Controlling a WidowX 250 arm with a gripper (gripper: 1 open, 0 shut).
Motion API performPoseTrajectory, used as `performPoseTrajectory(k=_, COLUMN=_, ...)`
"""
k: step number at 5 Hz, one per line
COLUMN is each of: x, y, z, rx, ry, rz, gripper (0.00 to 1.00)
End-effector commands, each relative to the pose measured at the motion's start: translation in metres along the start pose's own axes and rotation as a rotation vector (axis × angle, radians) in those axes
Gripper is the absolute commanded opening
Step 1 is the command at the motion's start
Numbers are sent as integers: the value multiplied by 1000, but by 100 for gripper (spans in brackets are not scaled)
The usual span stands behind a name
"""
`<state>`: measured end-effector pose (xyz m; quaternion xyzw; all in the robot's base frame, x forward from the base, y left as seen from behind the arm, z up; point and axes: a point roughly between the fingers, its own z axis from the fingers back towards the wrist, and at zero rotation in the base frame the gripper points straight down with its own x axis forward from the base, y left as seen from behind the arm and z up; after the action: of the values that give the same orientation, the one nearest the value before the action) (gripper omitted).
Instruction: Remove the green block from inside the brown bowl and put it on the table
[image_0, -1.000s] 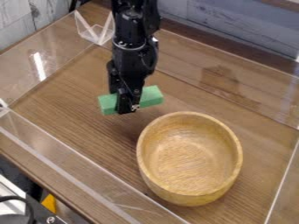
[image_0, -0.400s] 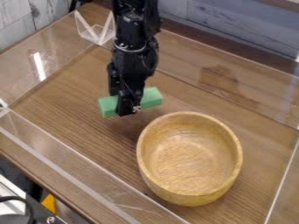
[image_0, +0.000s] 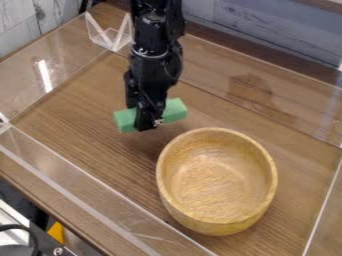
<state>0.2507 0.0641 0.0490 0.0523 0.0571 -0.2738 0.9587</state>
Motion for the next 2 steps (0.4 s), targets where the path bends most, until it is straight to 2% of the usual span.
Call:
performPoseTrajectory(k=1, x=4, y=10, z=10, rx=27, ry=-33, rz=25, gripper=0)
performPoseTrajectory(k=2, x=4, y=10, z=10, rx=21, ry=-30, rz=35, gripper=0)
